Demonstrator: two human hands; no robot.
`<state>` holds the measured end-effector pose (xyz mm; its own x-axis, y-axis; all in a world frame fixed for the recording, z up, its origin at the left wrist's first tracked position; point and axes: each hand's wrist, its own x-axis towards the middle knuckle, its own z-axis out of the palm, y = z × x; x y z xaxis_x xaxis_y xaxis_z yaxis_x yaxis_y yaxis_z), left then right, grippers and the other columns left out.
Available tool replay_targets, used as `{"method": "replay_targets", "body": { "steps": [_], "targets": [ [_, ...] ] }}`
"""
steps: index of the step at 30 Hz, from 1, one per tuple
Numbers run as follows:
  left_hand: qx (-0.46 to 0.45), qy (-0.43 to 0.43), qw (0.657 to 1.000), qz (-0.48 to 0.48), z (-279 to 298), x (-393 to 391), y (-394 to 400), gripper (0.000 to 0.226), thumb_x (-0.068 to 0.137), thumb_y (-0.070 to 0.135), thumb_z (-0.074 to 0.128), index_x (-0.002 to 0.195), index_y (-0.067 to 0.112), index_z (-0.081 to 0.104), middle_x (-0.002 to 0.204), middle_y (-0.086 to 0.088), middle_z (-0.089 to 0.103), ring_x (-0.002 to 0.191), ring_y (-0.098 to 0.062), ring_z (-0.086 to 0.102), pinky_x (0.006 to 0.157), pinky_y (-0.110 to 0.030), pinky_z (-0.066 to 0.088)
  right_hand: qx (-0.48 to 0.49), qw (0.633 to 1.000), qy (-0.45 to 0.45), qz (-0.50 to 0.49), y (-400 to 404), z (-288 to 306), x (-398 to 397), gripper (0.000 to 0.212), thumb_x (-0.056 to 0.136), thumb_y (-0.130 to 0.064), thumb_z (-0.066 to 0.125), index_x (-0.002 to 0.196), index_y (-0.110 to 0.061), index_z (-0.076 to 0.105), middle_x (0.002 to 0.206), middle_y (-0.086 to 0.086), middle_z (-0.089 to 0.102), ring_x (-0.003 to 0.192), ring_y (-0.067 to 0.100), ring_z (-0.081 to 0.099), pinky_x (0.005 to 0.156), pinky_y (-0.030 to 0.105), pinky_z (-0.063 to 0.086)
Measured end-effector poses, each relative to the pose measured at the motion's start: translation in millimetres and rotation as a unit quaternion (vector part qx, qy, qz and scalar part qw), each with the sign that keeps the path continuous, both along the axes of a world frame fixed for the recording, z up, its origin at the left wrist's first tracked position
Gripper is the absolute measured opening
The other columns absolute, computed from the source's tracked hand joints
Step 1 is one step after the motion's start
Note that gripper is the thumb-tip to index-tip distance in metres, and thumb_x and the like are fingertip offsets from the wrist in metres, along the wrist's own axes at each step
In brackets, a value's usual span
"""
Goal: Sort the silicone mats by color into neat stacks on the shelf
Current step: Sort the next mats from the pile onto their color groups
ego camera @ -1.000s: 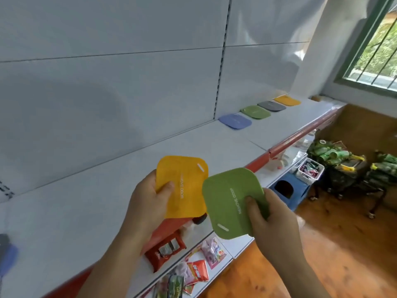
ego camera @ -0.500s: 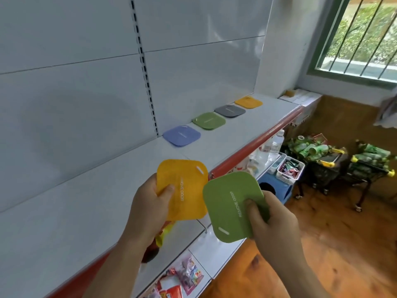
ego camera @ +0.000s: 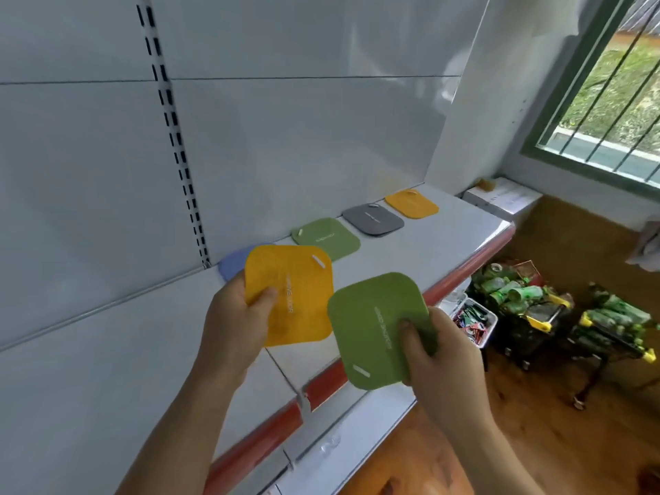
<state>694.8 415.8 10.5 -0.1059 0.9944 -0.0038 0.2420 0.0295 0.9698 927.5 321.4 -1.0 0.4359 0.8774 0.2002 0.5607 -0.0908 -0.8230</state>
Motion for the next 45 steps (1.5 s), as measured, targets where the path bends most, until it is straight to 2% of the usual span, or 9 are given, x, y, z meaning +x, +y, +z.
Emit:
{"method": "replay_targets", "body": {
  "steps": [11,17,21,25,29,36,39,42,45],
  "targets": [
    [-0.031,0.018,0.990,0.137,-2,2,65,0.029,0.100,0.031,0.065,0.129,0.032,0.068,0.122,0.009,0.073,0.114,-0.023,0.067,0.104,-0.056,0.051,-0.037,0.996,0.002,0.085,167,-5,47,0.014,0.098,-0.025,0.055,0.084,-0.028,0.056,0.060,-0.006,0.065,0.054,0.010,0.060,0.050,0.032,0.049],
    [-0.025,0.005,0.975,0.219,0,31,78,0.028,0.102,0.023,0.064,0.128,0.033,0.069,0.121,0.013,0.074,0.114,-0.017,0.068,0.105,-0.049,0.051,-0.084,0.978,0.014,0.190,267,-9,54,0.010,0.094,-0.019,0.051,0.089,-0.024,0.058,0.062,-0.001,0.068,0.050,0.011,0.065,0.053,0.035,0.053],
    [-0.028,-0.011,0.959,0.283,-6,48,77,0.027,0.101,0.020,0.065,0.124,0.032,0.071,0.118,0.013,0.075,0.112,-0.017,0.069,0.105,-0.050,0.052,-0.101,0.960,-0.020,0.259,306,-17,48,0.007,0.093,-0.019,0.050,0.089,-0.021,0.054,0.075,0.000,0.066,0.068,0.021,0.065,0.059,0.037,0.053],
    [-0.027,-0.016,0.948,0.316,-12,68,72,0.026,0.100,0.018,0.066,0.122,0.032,0.072,0.117,0.013,0.076,0.112,-0.016,0.070,0.105,-0.049,0.052,-0.087,0.942,-0.104,0.307,323,-28,46,0.006,0.095,-0.018,0.054,0.094,-0.016,0.049,0.071,-0.002,0.057,0.066,0.026,0.053,0.058,0.038,0.036],
    [-0.024,-0.005,0.946,0.324,-13,81,70,0.025,0.101,0.017,0.065,0.112,0.038,0.072,0.113,0.015,0.077,0.109,-0.015,0.070,0.098,-0.043,0.052,-0.058,0.914,-0.232,0.327,327,-40,48,0.020,0.096,-0.021,0.055,0.113,-0.013,0.049,0.089,0.006,0.062,0.086,0.038,0.060,0.063,0.038,0.034],
    [-0.017,-0.002,0.952,0.306,-11,92,72,0.030,0.101,0.022,0.065,0.130,0.032,0.068,0.121,0.013,0.074,0.114,-0.017,0.068,0.104,-0.046,0.051,-0.078,0.895,-0.325,0.297,313,-33,49,0.048,0.095,-0.031,0.056,0.136,-0.016,0.036,0.117,0.004,0.054,0.100,0.033,0.063,0.064,0.036,0.040],
    [0.002,-0.007,0.960,0.280,-11,99,75,0.036,0.095,0.032,0.068,0.131,0.034,0.066,0.121,0.014,0.074,0.114,-0.015,0.068,0.102,-0.043,0.052,-0.054,0.881,-0.370,0.292,302,-32,69,0.039,0.091,-0.032,0.060,0.126,-0.018,0.049,0.118,0.004,0.051,0.105,0.030,0.056,0.067,0.037,0.047],
    [0.010,-0.030,0.966,0.255,-14,110,82,0.022,0.098,0.022,0.067,0.113,0.039,0.069,0.111,0.020,0.075,0.108,-0.006,0.068,0.095,-0.034,0.051,-0.021,0.868,-0.388,0.308,286,-38,97,0.032,0.091,-0.039,0.062,0.117,-0.020,0.062,0.118,0.001,0.058,0.105,0.029,0.057,0.072,0.040,0.055],
    [0.000,-0.041,0.971,0.234,-24,128,95,0.020,0.095,0.027,0.067,0.112,0.037,0.072,0.110,0.019,0.077,0.108,-0.010,0.070,0.097,-0.039,0.053,-0.012,0.863,-0.395,0.315,269,-46,129,0.034,0.091,-0.044,0.059,0.114,-0.021,0.069,0.115,0.001,0.065,0.105,0.029,0.060,0.078,0.044,0.056]
  ]
}}
